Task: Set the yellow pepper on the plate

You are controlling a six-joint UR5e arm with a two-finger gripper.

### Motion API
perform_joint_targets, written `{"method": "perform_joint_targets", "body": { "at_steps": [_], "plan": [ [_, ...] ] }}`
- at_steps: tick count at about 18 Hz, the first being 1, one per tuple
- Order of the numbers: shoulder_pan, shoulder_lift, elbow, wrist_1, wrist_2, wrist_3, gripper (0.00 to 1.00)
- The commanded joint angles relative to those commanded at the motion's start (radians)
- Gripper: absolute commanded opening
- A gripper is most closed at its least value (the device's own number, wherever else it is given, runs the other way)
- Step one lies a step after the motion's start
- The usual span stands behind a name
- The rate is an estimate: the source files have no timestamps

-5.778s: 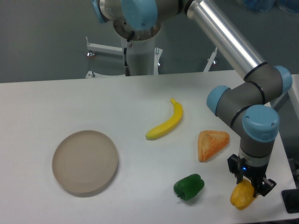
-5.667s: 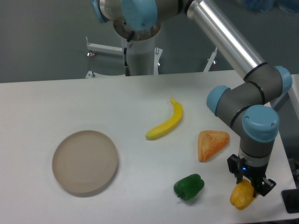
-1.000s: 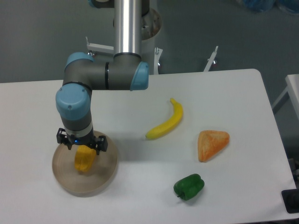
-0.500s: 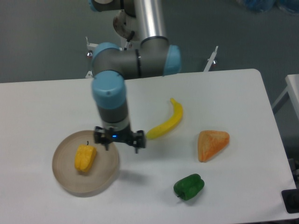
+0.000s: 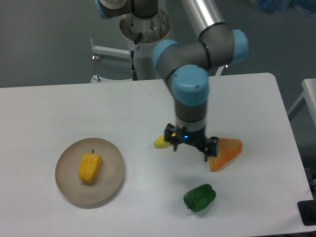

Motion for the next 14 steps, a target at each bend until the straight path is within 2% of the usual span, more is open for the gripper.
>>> {"method": "perform_joint_targets", "body": {
  "at_steps": [5,10,14],
  "plan": [
    [0.023,-0.005,0.005,0.006,0.006,0.096,1.00],
    [0.026,-0.044,0.017,0.089,0.008,0.103,1.00],
    [0.026,-0.049,0.018,0.095,0.008,0.106,1.00]
  ]
}}
